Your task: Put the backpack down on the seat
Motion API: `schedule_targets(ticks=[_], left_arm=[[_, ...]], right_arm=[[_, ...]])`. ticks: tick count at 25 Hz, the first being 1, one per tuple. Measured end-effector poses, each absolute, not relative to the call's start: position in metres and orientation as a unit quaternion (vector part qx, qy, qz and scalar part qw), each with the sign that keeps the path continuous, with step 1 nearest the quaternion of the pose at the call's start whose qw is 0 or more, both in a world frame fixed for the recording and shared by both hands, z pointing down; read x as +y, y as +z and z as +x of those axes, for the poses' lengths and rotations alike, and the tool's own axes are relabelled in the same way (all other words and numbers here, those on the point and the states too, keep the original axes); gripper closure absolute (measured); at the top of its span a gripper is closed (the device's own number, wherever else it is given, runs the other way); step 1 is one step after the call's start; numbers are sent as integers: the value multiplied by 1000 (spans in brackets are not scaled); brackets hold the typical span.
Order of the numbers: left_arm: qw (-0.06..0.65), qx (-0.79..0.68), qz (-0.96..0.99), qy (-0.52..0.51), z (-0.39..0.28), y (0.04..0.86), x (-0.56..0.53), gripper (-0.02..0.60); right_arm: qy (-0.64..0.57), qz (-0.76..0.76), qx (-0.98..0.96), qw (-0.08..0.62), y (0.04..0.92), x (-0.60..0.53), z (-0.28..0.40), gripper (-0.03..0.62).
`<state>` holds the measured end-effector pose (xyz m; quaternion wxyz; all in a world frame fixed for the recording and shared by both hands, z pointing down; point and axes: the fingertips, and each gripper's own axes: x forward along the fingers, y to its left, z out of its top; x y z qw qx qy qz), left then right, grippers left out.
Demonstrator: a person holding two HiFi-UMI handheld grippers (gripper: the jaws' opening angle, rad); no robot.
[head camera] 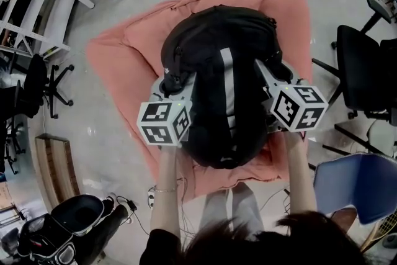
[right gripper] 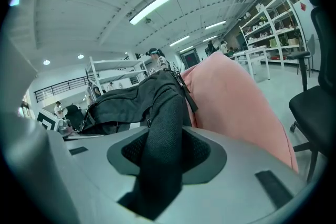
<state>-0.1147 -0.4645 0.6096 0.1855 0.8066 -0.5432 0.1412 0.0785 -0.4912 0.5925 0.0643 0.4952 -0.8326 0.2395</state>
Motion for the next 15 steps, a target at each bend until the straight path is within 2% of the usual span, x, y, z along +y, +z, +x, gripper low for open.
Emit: schedule_targets(ticks=[5,7,15], left_arm=[[194,-545,802,151,-119,611,-462,363],[193,-540,803,159,-116,612,-460,309],[199,-562,787,155,-134,608,-448,250]], right_arm=[[231,496,-833,88,589,-487,73,431],[229,497,-832,94,586,-485,74,401],[234,502,-828,82,574,-481,74,359]])
